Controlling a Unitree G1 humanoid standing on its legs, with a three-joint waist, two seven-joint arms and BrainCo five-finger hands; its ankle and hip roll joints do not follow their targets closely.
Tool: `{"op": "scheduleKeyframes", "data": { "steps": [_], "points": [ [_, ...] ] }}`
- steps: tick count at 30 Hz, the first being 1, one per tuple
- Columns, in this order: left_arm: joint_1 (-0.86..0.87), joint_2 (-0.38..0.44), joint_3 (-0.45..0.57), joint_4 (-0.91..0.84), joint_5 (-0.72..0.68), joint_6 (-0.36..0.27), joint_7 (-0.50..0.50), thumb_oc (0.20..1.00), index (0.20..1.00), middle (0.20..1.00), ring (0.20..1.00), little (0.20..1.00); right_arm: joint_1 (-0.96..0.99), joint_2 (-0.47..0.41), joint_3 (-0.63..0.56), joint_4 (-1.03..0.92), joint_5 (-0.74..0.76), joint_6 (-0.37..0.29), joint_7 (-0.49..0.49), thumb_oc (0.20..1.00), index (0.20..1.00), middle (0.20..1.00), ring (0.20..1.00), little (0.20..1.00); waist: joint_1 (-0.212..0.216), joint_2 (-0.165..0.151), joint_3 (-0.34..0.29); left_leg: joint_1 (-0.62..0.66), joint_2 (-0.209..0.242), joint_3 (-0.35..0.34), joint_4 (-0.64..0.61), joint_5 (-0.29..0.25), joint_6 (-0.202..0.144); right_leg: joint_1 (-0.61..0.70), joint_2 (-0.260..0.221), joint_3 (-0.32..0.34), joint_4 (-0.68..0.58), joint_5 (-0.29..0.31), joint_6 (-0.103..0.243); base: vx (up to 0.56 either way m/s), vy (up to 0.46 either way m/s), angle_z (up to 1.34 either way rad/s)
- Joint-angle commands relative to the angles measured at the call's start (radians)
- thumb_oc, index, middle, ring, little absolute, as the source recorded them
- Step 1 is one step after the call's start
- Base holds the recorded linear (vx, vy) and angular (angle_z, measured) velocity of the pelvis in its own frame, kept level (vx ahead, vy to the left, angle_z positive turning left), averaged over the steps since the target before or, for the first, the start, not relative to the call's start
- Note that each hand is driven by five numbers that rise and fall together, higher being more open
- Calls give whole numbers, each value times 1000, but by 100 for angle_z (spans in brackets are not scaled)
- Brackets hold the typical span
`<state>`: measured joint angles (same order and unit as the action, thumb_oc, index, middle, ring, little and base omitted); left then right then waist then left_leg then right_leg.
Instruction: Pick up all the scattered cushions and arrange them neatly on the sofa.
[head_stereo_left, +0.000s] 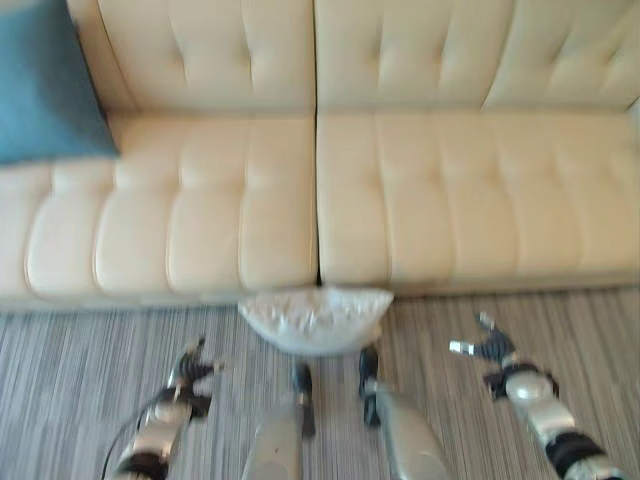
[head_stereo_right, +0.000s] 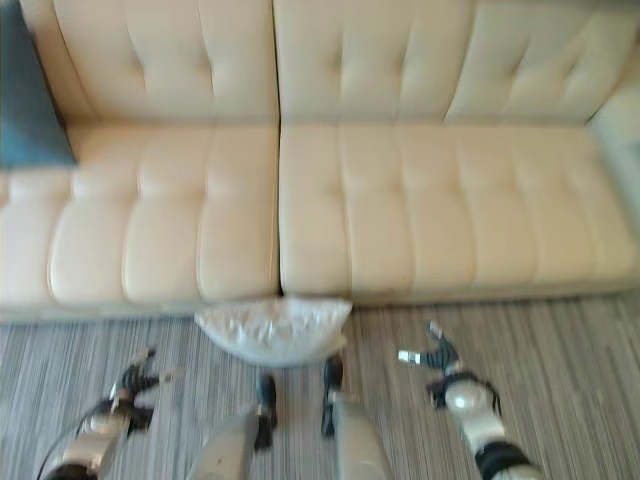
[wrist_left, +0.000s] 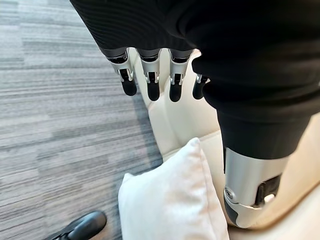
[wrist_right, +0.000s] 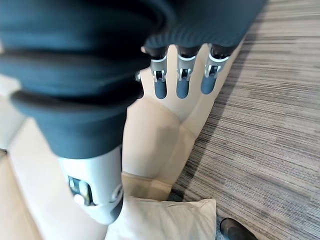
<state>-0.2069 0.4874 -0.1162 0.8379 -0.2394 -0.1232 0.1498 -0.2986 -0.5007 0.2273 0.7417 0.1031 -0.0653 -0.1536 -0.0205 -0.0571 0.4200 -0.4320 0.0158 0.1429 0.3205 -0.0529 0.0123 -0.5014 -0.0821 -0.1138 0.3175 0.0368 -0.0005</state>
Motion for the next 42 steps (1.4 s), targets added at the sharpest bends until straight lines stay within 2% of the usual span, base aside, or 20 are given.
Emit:
{"op": "scheduleKeyframes", "data": {
  "steps": [1, 7, 12, 16, 18, 19, 20, 21, 24, 25, 26, 27, 28, 30, 33, 39, 40, 42],
  "points": [
    [-21, 55, -3, 8, -113, -57, 58, 1000, 1000, 1000, 1000, 1000, -40, -55, 28, 34, 92, -37, -68, 1000, 1000, 1000, 1000, 1000, -4, 6, -6, -117, -7, 0, 166, -123, -15, -104, -55, 28, 173, -150, 65, -206, -25, 5],
    [-198, 135, -33, -14, -202, -96, 103, 1000, 1000, 1000, 1000, 1000, -256, -104, 24, 119, 230, -61, -140, 1000, 1000, 1000, 1000, 1000, -27, 34, 40, -517, 31, -6, 396, -150, -14, -498, -44, 63, 396, -180, 47, -174, -16, 8],
    [-318, 174, -69, 24, -197, -93, 146, 1000, 1000, 1000, 1000, 1000, -423, -83, 101, 120, 259, -71, -170, 1000, 1000, 1000, 1000, 1000, -24, 46, 31, -773, 32, -17, 544, -173, -3, -736, -39, 84, 529, -206, 37, -19, -2, -4],
    [-470, 195, -168, 73, -151, -82, 165, 1000, 1000, 1000, 1000, 1000, -590, -31, 204, 111, 260, -88, -190, 1000, 1000, 1000, 1000, 1000, -21, 53, 31, -889, 21, -26, 608, -183, 1, -852, -41, 94, 601, -222, 32, 2, 2, -1],
    [-509, 196, -198, 79, -137, -81, 170, 1000, 1000, 1000, 1000, 1000, -630, -14, 229, 107, 256, -94, -196, 1000, 1000, 1000, 1000, 1000, -20, 55, 30, -909, 21, -22, 616, -186, 5, -871, -43, 93, 612, -224, 31, 0, 0, 0],
    [-591, 180, -259, 71, -120, -79, 177, 1000, 1000, 1000, 1000, 1000, -706, 35, 276, 96, 256, -102, -209, 1000, 1000, 1000, 1000, 1000, -14, 61, 33, -939, 17, -28, 633, -185, 10, -897, -49, 96, 629, -227, 28, 0, 0, 0],
    [-594, 180, -260, 72, -120, -79, 178, 1000, 1000, 1000, 1000, 1000, -708, 35, 276, 97, 257, -103, -209, 1000, 1000, 1000, 1000, 1000, -14, 61, 33, -942, 16, -28, 634, -185, 10, -899, -49, 95, 631, -227, 28, 0, 0, 0],
    [-684, 141, -318, 79, -118, -80, 184, 1000, 1000, 1000, 1000, 1000, -767, 105, 306, 92, 275, -117, -218, 1000, 1000, 1000, 1000, 1000, -11, 70, 29, -958, 7, -33, 635, -185, 13, -918, -53, 98, 641, -232, 26, 27, -13, 4],
    [-760, 67, -355, 72, -135, -91, 213, 1000, 1000, 1000, 1000, 1000, -819, 206, 321, 66, 307, -140, -238, 1000, 1000, 1000, 1000, 1000, -3, 81, 15, -959, -13, -42, 617, -176, 16, -924, -50, 100, 640, -237, 21, 9, -28, 15],
    [-776, 50, -366, 64, -133, -94, 222, 1000, 1000, 1000, 1000, 1000, -826, 223, 327, 54, 305, -144, -243, 514, 514, 514, 514, 514, -2, 84, 10, -956, -19, -43, 608, -172, 15, -922, -52, 99, 636, -237, 19, -1, -44, 12],
    [-784, 39, -370, 46, -128, -101, 231, 1000, 1000, 1000, 1000, 1000, -826, 244, 327, 36, 305, -151, -247, 354, 354, 354, 354, 354, 0, 85, 7, -953, -24, -46, 601, -169, 15, -921, -51, 100, 634, -238, 18, -1, -47, 10],
    [-785, 28, -367, 7, -127, -114, 242, 410, 410, 410, 410, 410, -825, 255, 326, 13, 308, -162, -243, 200, 200, 200, 200, 200, 3, 86, 2, -946, -31, -46, 591, -164, 14, -916, -50, 101, 630, -239, 16, -1, -33, 9],
    [-783, 28, -367, 4, -126, -113, 243, 200, 200, 200, 200, 200, -823, 254, 326, 12, 308, -162, -243, 200, 200, 200, 200, 200, 3, 87, 1, -945, -31, -46, 590, -164, 14, -915, -50, 101, 629, -239, 16, -3, -16, 12],
    [-751, 25, -340, -101, -159, -158, 245, 200, 200, 200, 200, 200, -802, 257, 312, -48, 312, -183, -239, 200, 200, 200, 200, 200, 7, 86, -11, -928, -40, -51, 568, -155, 11, -902, -46, 100, 617, -234, 17, -4, -13, 19],
    [-711, 25, -305, -192, -163, -176, 251, 200, 200, 200, 200, 200, -762, 231, 295, -95, 290, -185, -227, 200, 200, 200, 200, 200, 7, 82, -24, -900, -40, -52, 530, -146, 5, -876, -42, 99, 586, -218, 25, -13, -4, 12],
    [-595, -27, -268, -308, -140, -172, 234, 200, 200, 200, 200, 200, -613, 205, 252, -191, 256, -177, -198, 200, 200, 200, 200, 200, -4, 76, -47, -786, -24, -57, 426, -129, -4, -759, -42, 87, 477, -189, 40, -4, 3, 1],
    [-534, -48, -257, -377, -118, -171, 222, 200, 200, 200, 200, 200, -532, 198, 221, -255, 247, -184, -180, 200, 200, 200, 200, 200, -10, 68, -56, -712, -17, -60, 371, -122, -10, -688, -45, 75, 425, -179, 49, 0, 0, 0],
    [-490, -62, -248, -418, -109, -167, 215, 200, 200, 200, 200, 200, -482, 197, 209, -296, 235, -186, -172, 200, 200, 200, 200, 200, -13, 66, -57, -659, -14, -60, 334, -117, -13, -637, -47, 71, 394, -173, 55, -3, 6, -4]
  ]
}}
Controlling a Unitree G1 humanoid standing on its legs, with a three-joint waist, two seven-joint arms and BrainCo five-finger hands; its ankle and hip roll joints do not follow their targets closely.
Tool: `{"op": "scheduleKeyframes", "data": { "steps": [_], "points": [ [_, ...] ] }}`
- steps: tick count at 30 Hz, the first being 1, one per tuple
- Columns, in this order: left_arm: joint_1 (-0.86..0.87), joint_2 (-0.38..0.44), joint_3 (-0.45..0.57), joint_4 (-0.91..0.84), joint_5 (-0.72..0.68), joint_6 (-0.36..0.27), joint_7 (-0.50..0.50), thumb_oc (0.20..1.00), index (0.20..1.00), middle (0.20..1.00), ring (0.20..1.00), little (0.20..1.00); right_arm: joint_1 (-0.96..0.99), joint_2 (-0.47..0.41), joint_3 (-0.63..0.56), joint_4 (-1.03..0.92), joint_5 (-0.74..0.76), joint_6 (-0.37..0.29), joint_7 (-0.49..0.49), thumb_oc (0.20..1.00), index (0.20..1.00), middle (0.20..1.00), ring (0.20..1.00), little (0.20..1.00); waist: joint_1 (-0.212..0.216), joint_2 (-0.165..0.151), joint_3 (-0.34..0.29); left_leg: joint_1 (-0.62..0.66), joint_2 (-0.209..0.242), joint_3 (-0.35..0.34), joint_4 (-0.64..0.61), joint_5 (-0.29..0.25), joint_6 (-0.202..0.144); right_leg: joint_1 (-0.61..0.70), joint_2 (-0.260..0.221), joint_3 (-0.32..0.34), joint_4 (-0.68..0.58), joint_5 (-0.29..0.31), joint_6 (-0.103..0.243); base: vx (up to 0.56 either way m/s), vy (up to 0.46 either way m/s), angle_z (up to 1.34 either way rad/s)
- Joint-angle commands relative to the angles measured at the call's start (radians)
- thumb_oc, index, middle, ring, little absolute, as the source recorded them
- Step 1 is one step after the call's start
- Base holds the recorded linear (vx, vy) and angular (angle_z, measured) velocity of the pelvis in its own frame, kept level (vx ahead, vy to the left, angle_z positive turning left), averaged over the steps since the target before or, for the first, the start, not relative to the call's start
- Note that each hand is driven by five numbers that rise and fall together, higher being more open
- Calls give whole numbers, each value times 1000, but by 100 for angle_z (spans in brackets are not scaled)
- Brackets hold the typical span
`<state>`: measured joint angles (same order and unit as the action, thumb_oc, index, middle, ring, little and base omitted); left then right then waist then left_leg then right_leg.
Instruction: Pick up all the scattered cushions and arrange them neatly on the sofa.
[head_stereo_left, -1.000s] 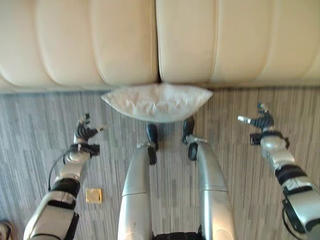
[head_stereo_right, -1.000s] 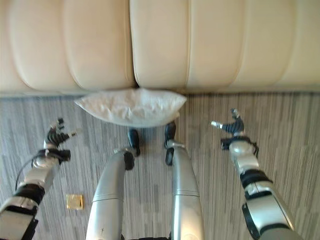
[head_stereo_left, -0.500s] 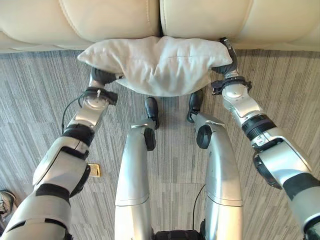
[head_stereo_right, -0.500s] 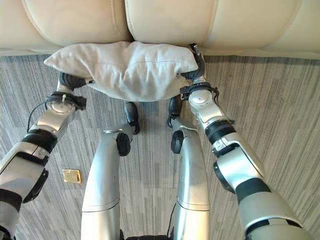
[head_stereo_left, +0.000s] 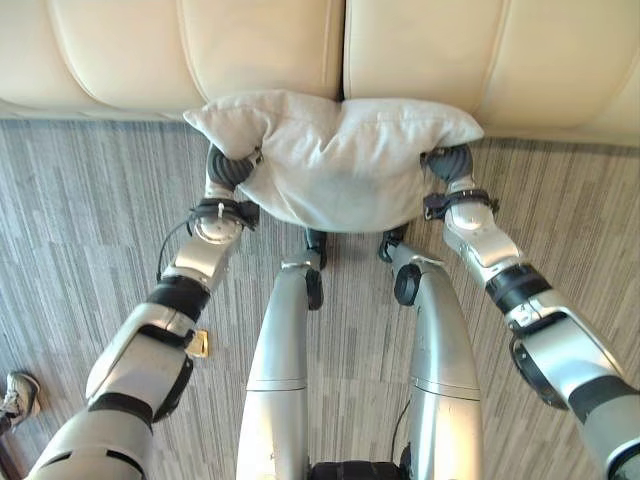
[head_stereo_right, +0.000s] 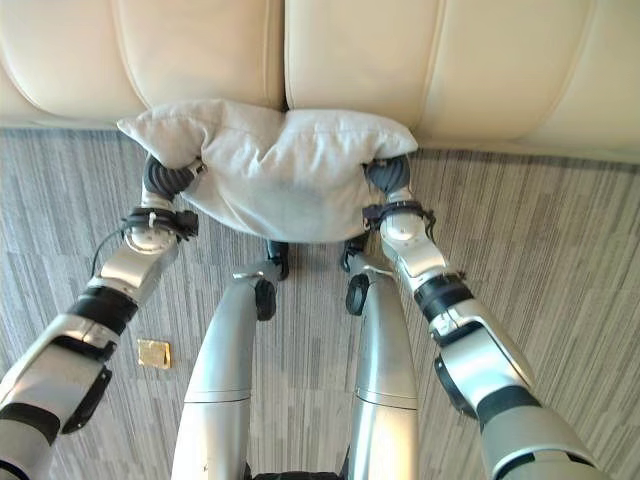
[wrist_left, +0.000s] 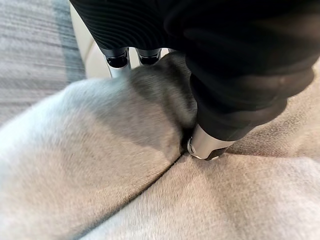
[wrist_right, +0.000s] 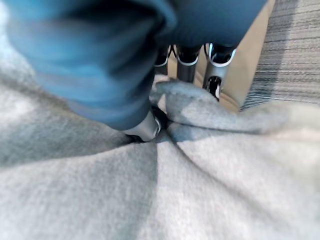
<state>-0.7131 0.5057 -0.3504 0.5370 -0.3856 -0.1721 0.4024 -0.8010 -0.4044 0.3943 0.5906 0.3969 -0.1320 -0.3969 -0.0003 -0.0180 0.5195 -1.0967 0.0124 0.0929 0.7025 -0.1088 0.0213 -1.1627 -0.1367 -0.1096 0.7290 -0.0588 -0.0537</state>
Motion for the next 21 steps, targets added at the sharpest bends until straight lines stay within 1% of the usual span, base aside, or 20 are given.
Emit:
{"op": "scheduleKeyframes", "data": {
  "steps": [1, 3, 4, 5, 6, 9, 10, 11, 12, 13, 14, 15, 16, 17, 18, 19, 21],
  "points": [
    [50, -87, -5, -145, 41, -118, -44, 200, 200, 200, 200, 200, 63, 100, 32, -181, -67, -121, 82, 200, 200, 200, 200, 200, -36, 22, -159, 50, -8, -11, -74, -60, -24, 67, 7, 62, -46, -72, 113, 14, 12, -9],
    [144, -99, 6, -211, 56, -119, -70, 200, 200, 200, 200, 200, 168, 93, 9, -276, -91, -125, 110, 200, 200, 200, 200, 200, -43, 8, -167, 162, -5, -8, -137, -60, -29, 171, 5, 47, -113, -53, 126, 65, 5, -9],
    [229, -111, 23, -271, 68, -118, -91, 200, 200, 200, 200, 200, 266, 94, -8, -367, -95, -134, 146, 200, 200, 200, 200, 200, -52, -7, -177, 276, -3, 0, -195, -56, -34, 279, 3, 34, -174, -35, 137, 81, 12, -13],
    [230, -111, 23, -271, 68, -118, -91, 200, 200, 200, 200, 200, 267, 94, -8, -367, -95, -134, 146, 200, 200, 200, 200, 200, -52, -7, -175, 279, -2, 0, -194, -58, -35, 282, 3, 34, -173, -37, 137, 26, 22, -17],
    [271, -116, 25, -299, 75, -118, -106, 200, 200, 200, 200, 200, 314, 92, -21, -410, -97, -136, 160, 200, 200, 200, 200, 200, -57, -16, -178, 326, -3, 9, -233, -25, -30, 327, 1, 26, -221, -2, 133, 18, -3, -20],
    [389, -130, 38, -374, 78, -119, -144, 200, 200, 200, 200, 200, 439, 71, -52, -524, -101, -142, 205, 200, 200, 200, 200, 200, -66, -33, -204, 497, -5, 11, -319, -20, -38, 501, 3, 8, -318, 9, 144, 175, -10, -12],
    [451, -128, 44, -412, 81, -124, -161, 200, 200, 200, 200, 200, 512, 51, -69, -583, -107, -143, 229, 200, 200, 200, 200, 200, -74, -40, -220, 602, -9, 12, -367, -16, -43, 612, 8, 0, -377, 16, 150, 214, -7, -2],
    [452, -128, 44, -412, 81, -124, -161, 200, 200, 200, 200, 200, 514, 51, -69, -584, -107, -143, 229, 200, 200, 200, 200, 200, -74, -40, -217, 607, -9, 12, -370, -15, -43, 617, 9, 0, -380, 16, 150, 293, -10, -10],
    [506, -121, 62, -453, 87, -130, -171, 200, 200, 200, 200, 200, 576, 28, -84, -622, -115, -144, 252, 200, 200, 200, 200, 200, -81, -46, -246, 698, -9, 13, -423, -3, -47, 716, 15, -5, -441, 23, 153, 238, -5, -14],
    [528, -120, 69, -467, 88, -132, -174, 200, 200, 200, 200, 200, 597, 18, -89, -639, -117, -143, 265, 200, 200, 200, 200, 200, -82, -50, -259, 735, -5, 13, -436, -5, -50, 756, 19, -3, -459, 21, 155, 232, -5, -12],
    [528, -120, 69, -468, 88, -132, -174, 200, 200, 200, 200, 200, 598, 19, -90, -640, -117, -143, 265, 200, 200, 200, 200, 200, -82, -51, -260, 736, -6, 13, -442, 1, -50, 757, 18, -3, -464, 26, 155, 143, 1, -7],
    [553, -121, 81, -486, 84, -134, -176, 200, 200, 200, 200, 200, 617, 13, -92, -654, -115, -142, 275, 200, 200, 200, 200, 200, -84, -54, -274, 777, -5, 16, -465, 3, -51, 798, 22, -2, -486, 26, 157, 151, 5, -10],
    [572, -119, 92, -499, 83, -137, -178, 200, 200, 200, 200, 200, 631, 9, -96, -656, -115, -142, 279, 200, 200, 200, 200, 200, -83, -55, -290, 817, -2, 21, -482, -1, -53, 836, 27, 2, -504, 23, 160, 301, 20, -8],
    [609, -110, 111, -521, 87, -136, -185, 200, 200, 200, 200, 200, 662, -1, -109, -674, -116, -137, 295, 200, 200, 200, 200, 200, -87, -60, -326, 873, -3, 30, -517, 2, -54, 892, 34, 4, -544, 26, 163, 310, 33, -12],
    [630, -106, 118, -526, 89, -132, -188, 200, 200, 200, 200, 200, 678, -4, -113, -680, -117, -132, 302, 200, 200, 200, 200, 200, -86, -60, -338, 904, -6, 36, -533, 2, -53, 922, 40, 7, -563, 26, 164, 228, 30, -8],
    [632, -106, 118, -527, 89, -132, -189, 200, 200, 200, 200, 200, 679, -4, -112, -681, -117, -131, 303, 200, 200, 200, 200, 200, -85, -60, -336, 909, -6, 36, -536, 2, -53, 927, 40, 8, -566, 27, 164, 203, 29, -21],
    [675, -93, 138, -546, 97, -122, -202, 200, 200, 200, 200, 200, 716, -13, -130, -704, -113, -121, 325, 200, 200, 200, 200, 200, -82, -66, -366, 965, -7, 49, -550, -8, -52, 990, 47, 16, -604, 29, 169, 208, 30, -18]
  ]
}}
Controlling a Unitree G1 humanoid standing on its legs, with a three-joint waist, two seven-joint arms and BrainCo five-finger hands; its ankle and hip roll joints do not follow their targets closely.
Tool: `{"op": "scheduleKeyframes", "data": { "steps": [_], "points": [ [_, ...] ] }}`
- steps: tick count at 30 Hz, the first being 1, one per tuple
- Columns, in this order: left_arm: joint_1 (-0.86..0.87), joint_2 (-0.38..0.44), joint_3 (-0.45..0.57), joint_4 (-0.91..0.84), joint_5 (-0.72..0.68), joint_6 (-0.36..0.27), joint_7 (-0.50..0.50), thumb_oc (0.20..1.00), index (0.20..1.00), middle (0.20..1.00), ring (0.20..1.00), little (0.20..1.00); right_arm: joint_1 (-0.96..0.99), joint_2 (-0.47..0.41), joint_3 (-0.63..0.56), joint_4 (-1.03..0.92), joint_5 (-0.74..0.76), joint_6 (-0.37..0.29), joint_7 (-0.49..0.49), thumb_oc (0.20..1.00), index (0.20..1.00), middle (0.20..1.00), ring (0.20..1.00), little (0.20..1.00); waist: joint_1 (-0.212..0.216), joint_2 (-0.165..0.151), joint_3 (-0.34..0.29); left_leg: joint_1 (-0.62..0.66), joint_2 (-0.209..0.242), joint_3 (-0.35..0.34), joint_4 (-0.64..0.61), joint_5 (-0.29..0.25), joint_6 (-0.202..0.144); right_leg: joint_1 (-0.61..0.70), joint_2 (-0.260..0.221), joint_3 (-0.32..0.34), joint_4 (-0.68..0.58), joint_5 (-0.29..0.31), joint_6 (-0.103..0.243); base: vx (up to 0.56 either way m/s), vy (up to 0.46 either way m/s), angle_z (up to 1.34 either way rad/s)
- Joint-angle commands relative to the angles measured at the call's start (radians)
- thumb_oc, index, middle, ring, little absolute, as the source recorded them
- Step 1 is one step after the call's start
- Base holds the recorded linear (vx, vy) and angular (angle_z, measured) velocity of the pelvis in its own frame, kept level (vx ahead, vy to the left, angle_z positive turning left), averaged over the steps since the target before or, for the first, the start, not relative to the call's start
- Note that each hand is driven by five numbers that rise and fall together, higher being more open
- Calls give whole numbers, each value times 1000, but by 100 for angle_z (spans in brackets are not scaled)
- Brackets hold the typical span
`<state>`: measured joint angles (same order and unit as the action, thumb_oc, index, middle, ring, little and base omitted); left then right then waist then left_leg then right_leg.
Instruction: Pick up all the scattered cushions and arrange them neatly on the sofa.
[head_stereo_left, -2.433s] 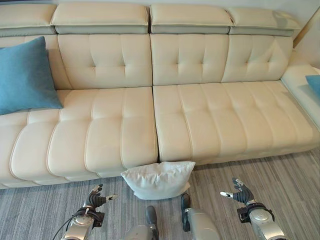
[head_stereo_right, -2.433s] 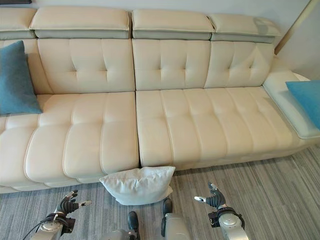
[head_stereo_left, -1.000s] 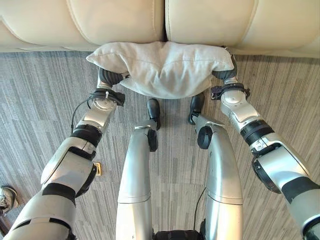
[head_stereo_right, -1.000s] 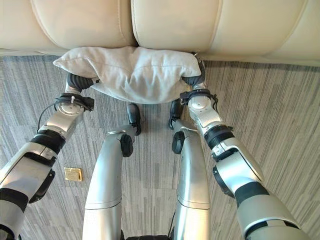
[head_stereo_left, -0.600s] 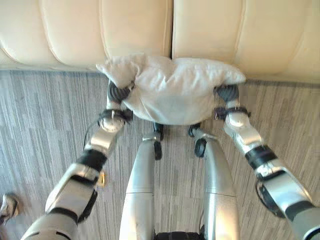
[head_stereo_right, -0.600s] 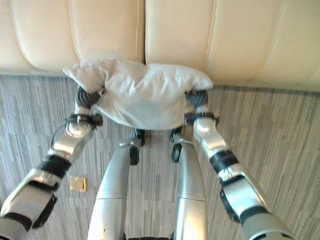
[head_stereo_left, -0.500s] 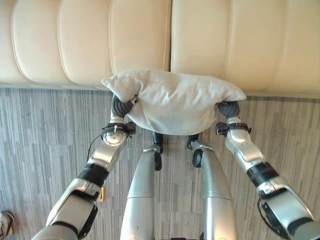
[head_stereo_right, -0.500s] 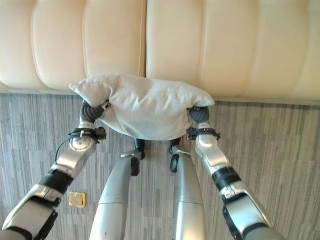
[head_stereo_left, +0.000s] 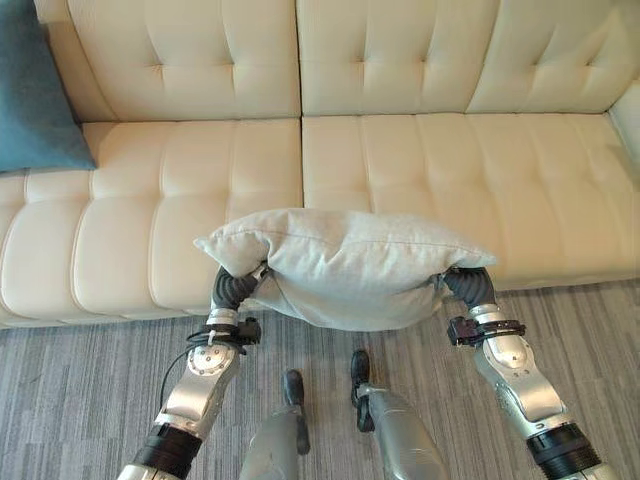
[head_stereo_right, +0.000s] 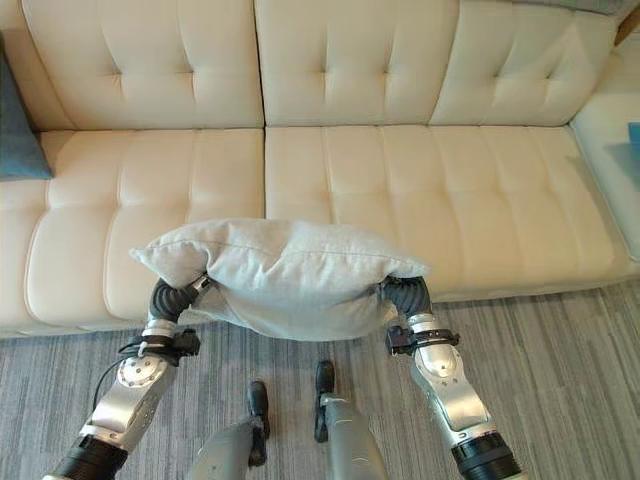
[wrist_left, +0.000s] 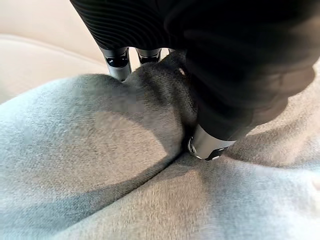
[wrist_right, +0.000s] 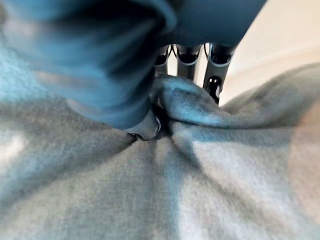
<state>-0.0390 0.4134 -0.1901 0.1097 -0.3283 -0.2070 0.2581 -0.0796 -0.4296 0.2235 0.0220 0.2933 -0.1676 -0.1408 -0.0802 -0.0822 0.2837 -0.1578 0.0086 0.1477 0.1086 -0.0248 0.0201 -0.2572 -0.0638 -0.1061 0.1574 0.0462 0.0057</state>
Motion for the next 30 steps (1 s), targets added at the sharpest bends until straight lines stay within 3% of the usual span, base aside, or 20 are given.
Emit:
{"op": "scheduleKeyframes", "data": {
  "steps": [1, 9, 13, 17, 20, 22, 24, 25, 28, 30],
  "points": [
    [12, 2, -18, -126, 41, -83, -60, 200, 200, 200, 200, 200, 2, 14, 39, -144, -6, -85, 71, 200, 200, 200, 200, 200, 0, -3, -136, 41, -4, 0, 41, -98, -49, 105, -25, 16, -43, -77, 112, 145, 40, -5],
    [87, 8, 4, -161, 46, -63, -70, 200, 200, 200, 200, 200, 7, 23, 44, -149, -2, -81, 83, 200, 200, 200, 200, 200, 21, -10, -137, 74, -11, 25, 57, -143, -11, 125, -20, 73, -14, -74, 135, 85, 91, -17],
    [76, 15, 4, -165, 56, -51, -75, 200, 200, 200, 200, 200, 9, 30, 33, -156, -4, -80, 84, 200, 200, 200, 200, 200, 30, -10, -114, 52, -25, -2, 84, -148, 18, 55, -25, 90, 155, -41, 164, 19, 120, -17],
    [61, 17, 5, -159, 62, -51, -67, 200, 200, 200, 200, 200, 6, 54, 41, -159, 3, -85, 82, 200, 200, 200, 200, 200, 35, 1, -77, 98, -42, -12, 56, -165, 44, -37, -35, 75, 291, -44, 162, 53, 88, -9],
    [48, 11, 12, -160, 55, -61, -46, 200, 200, 200, 200, 200, -40, 54, 70, -146, 13, -88, 79, 200, 200, 200, 200, 200, 39, -3, -49, 107, -60, -13, 40, -184, 47, -113, -35, 34, 176, -43, 150, 85, 14, -17],
    [48, 5, 23, -160, 53, -65, -44, 200, 200, 200, 200, 200, -61, 53, 84, -141, 23, -89, 87, 200, 200, 200, 200, 200, 33, -11, -37, 117, -77, -17, 33, -197, 45, -170, -32, 14, 34, 8, 161, 198, -66, -14],
    [42, 1, 24, -152, 53, -69, -48, 200, 200, 200, 200, 200, -64, 51, 83, -132, 25, -88, 88, 200, 200, 200, 200, 200, 25, -6, -38, 120, -76, -25, 28, -202, 40, -179, -23, 17, -39, 31, 172, 239, -92, -12],
    [21, -10, 21, -135, 65, -71, -47, 200, 200, 200, 200, 200, -58, 43, 73, -125, 5, -87, 86, 200, 200, 200, 200, 200, 7, 0, -33, 133, -81, -46, 21, -215, 31, -220, -14, 68, -87, 53, 186, 303, -125, 12],
    [3, -22, 3, -138, 63, -81, -76, 200, 200, 200, 200, 200, -12, 26, 42, -138, 22, -87, 104, 200, 200, 200, 200, 200, -9, 3, -53, 176, -103, -83, 29, -257, 4, -186, -26, 114, -87, 81, 163, 403, -156, 49],
    [4, -30, -6, -139, 59, -78, -91, 200, 200, 200, 200, 200, 27, 6, 15, -133, 30, -84, 112, 200, 200, 200, 200, 200, -35, 25, -65, 188, -79, -94, 105, -237, -34, -168, -19, 100, -50, 72, 140, 420, -225, 105]
  ]
}}
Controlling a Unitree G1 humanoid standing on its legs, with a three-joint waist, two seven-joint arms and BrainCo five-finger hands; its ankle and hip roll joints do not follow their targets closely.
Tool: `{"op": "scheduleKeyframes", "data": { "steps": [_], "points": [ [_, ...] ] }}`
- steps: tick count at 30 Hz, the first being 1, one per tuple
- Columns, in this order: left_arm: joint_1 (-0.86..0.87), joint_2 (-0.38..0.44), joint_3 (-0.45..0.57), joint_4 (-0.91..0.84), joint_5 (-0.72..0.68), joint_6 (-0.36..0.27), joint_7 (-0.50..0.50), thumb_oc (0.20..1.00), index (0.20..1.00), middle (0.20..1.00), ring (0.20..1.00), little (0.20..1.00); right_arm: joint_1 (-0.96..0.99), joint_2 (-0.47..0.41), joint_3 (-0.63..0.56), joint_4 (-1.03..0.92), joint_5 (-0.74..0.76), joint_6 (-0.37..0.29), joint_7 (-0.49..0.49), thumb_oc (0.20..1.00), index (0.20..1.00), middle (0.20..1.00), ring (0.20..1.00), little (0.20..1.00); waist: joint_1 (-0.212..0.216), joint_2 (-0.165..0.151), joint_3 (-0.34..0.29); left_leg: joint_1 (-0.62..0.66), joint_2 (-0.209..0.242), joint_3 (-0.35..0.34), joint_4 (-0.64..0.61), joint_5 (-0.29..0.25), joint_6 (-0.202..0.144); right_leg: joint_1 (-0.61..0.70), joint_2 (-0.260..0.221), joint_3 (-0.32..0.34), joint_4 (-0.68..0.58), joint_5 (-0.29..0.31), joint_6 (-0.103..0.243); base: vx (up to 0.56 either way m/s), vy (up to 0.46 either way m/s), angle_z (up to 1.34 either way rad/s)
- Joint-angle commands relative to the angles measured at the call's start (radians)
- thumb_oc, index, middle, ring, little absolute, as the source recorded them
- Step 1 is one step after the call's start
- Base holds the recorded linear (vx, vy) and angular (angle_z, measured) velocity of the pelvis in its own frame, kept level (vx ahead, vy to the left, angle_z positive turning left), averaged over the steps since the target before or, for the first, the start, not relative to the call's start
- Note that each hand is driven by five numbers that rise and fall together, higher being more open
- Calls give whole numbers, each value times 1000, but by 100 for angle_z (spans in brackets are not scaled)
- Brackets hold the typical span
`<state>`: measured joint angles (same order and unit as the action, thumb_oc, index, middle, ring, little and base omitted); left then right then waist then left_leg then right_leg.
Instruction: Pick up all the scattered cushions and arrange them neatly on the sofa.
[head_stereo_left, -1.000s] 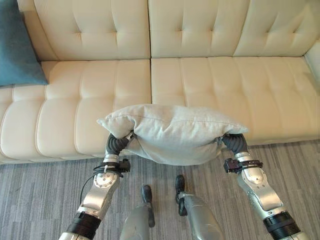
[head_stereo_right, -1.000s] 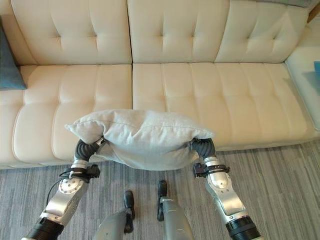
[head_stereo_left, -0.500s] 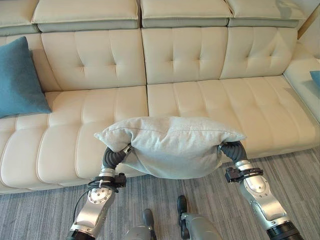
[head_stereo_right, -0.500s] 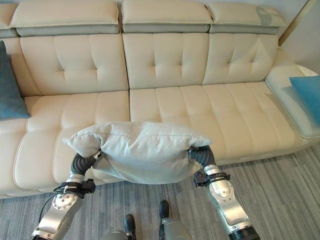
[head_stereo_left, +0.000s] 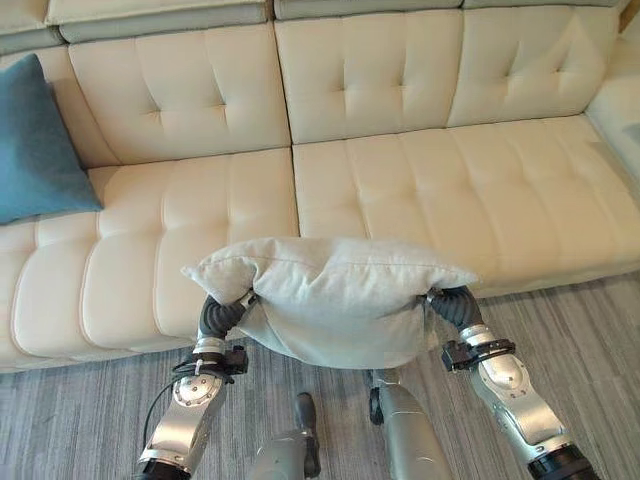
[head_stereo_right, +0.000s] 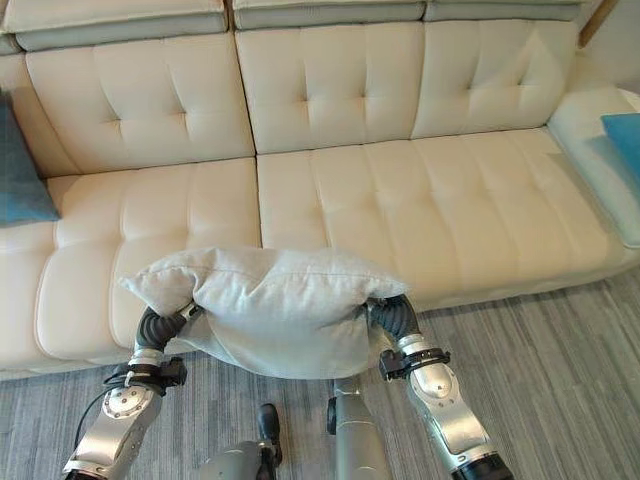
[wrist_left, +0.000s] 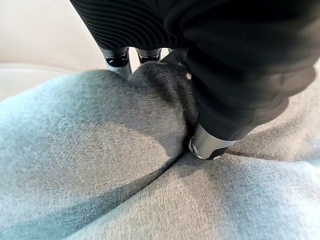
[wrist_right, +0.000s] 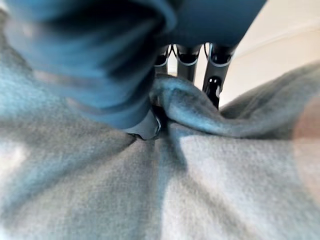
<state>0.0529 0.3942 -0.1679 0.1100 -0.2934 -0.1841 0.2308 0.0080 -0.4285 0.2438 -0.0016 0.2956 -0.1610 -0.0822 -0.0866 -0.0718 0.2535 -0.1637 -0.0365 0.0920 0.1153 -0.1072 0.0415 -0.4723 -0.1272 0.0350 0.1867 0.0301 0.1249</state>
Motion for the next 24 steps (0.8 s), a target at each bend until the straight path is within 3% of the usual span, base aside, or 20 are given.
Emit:
{"op": "scheduleKeyframes", "data": {
  "steps": [1, 2, 4, 6, 8, 12, 17, 20, 24],
  "points": [
    [-87, -12, -33, -144, 21, -98, -78, 200, 200, 200, 200, 200, -44, -6, -23, -111, 30, -90, 57, 200, 200, 200, 200, 200, -34, 28, -32, 174, -8, -33, 184, -117, -80, 71, 46, -54, -74, 75, 7, 265, -165, 88],
    [-87, -11, -33, -144, 21, -98, -78, 200, 200, 200, 200, 200, -44, -5, -23, -112, 30, -89, 57, 200, 200, 200, 200, 200, -37, 24, -34, 169, -12, -35, 184, -113, -80, 68, 42, -54, -77, 79, 7, 178, -147, 51],
    [-89, -11, -29, -148, 15, -98, -92, 200, 200, 200, 200, 200, -32, -37, -51, -106, 36, -93, 54, 200, 200, 200, 200, 200, -48, 37, -46, 91, 76, 23, 377, 30, -128, 138, 55, -91, -82, 26, -42, 301, -245, 31],
    [-87, -12, -28, -142, 10, -94, -99, 200, 200, 200, 200, 200, -32, -51, -61, -104, 29, -90, 47, 200, 200, 200, 200, 200, -53, 30, -57, 63, 103, 61, 438, 66, -119, 170, 68, -93, -87, -3, -67, 290, -201, 7],
    [-92, -21, -37, -131, 10, -86, -105, 200, 200, 200, 200, 200, -26, -58, -73, -100, 26, -86, 39, 200, 200, 200, 200, 200, -43, 28, -49, 5, 114, 82, 444, 27, -96, 204, 74, -91, -88, -33, -76, 200, -99, -26],
    [-109, -30, -54, -116, 27, -80, -114, 200, 200, 200, 200, 200, -41, -53, -89, -102, 12, -89, 21, 200, 200, 200, 200, 200, -20, 22, -20, -108, 56, 45, 318, -51, -72, 234, 60, -82, -90, -50, -60, 123, -10, 1],
    [-123, -25, -57, -116, 34, -81, -92, 200, 200, 200, 200, 200, -67, -38, -79, -94, -10, -91, -2, 200, 200, 200, 200, 200, 12, 25, -1, -190, 22, -33, 169, 41, -97, 256, 72, -61, -89, -58, -56, 75, 69, -8],
    [-111, -26, -54, -129, 28, -76, -106, 200, 200, 200, 200, 200, -80, -26, -61, -96, -30, -87, 6, 200, 200, 200, 200, 200, 21, 40, -8, -122, 31, -44, 52, 53, -86, 253, 98, -41, -49, -71, -54, 111, 154, -20],
    [-111, 5, -49, -131, 37, -79, -106, 200, 200, 200, 200, 200, -124, -1, -27, -92, -51, -84, 6, 200, 200, 200, 200, 200, 36, 20, -15, -87, 14, -29, 37, 54, -67, 242, 88, -19, -28, -67, -41, 83, 138, -40]
  ]
}}
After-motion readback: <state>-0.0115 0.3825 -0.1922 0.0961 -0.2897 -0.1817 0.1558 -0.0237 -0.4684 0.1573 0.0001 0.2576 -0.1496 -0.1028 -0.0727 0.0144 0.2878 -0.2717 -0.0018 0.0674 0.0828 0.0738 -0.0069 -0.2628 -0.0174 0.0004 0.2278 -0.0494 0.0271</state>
